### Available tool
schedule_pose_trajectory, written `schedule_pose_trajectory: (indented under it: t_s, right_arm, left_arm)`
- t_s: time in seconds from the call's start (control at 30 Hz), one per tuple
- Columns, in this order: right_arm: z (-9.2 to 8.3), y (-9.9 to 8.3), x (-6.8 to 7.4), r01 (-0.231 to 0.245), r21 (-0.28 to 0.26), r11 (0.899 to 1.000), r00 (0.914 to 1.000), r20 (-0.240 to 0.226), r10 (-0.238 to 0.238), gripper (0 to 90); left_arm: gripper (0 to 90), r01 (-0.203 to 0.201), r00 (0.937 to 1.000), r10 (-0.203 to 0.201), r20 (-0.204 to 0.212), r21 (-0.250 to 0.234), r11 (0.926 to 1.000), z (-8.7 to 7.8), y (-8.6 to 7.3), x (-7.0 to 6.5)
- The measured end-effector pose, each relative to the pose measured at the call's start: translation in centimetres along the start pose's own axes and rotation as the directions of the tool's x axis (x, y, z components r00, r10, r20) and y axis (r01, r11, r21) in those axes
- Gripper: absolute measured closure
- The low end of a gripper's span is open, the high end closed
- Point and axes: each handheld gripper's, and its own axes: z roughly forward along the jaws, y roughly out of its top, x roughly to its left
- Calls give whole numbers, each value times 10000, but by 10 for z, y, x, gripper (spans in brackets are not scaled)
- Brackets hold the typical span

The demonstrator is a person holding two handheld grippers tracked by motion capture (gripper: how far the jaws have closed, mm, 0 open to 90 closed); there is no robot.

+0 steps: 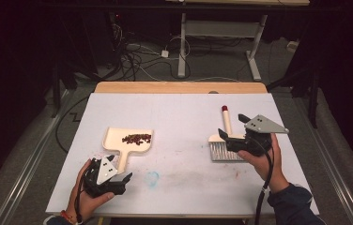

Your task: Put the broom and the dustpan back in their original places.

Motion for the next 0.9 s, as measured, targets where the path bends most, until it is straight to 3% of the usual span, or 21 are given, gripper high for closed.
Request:
schedule_pose_trajectory:
  t_s: [0.1,0.9]
  right_arm:
    - [-2,-1,2,82,37,10000,9999,-74,-82,163]
    - [-15,-24,14,784,-228,9967,9964,-313,-791,165]
  left_arm:
    - [155,-140,9999,140,-22,-86,9999,0,0,1]
    - [155,-32,10000,32,76,-2,10000,1,0,-2]
